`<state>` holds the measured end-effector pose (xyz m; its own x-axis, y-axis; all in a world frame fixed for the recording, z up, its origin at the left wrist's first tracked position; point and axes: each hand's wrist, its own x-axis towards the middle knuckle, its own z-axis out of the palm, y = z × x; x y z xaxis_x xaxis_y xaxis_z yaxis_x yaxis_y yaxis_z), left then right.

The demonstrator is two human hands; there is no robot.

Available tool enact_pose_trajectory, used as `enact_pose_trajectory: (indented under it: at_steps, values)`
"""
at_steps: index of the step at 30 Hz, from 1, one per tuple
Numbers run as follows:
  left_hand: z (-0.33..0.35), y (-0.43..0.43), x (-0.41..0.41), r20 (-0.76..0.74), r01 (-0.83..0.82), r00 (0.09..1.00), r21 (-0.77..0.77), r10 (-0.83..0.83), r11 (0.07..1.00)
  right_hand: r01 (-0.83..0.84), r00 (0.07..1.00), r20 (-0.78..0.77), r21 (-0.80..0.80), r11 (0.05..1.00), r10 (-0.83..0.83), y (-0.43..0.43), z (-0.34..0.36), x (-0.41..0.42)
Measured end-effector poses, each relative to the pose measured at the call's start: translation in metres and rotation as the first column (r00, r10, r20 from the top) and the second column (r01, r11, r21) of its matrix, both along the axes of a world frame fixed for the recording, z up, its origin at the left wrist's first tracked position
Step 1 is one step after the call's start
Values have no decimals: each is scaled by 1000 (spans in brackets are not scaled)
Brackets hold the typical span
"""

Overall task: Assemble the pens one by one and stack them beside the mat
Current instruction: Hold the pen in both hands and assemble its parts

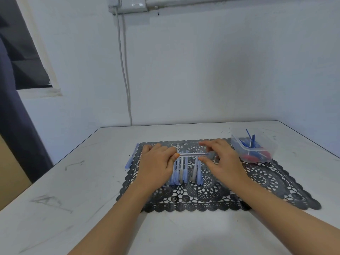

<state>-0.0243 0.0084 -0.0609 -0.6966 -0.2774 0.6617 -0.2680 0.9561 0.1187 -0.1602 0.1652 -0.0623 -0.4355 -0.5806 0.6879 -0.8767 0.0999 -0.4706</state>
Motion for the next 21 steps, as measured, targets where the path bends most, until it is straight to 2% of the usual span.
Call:
enact_pose_trajectory:
  at_steps: [4,13,21]
  values:
    - [0,-4,0,-24,-47,999,-14,46,999,-6,998,60,89,996,1,0,-3,-2]
    - [0,-6,0,16,-49,999,4,49,999,-3,960,280,-27,1000,11,0,2,0]
    - [1,-4,0,18,-20,1000,10,20,1000,-84,899,414,-158,984,143,3,4,4]
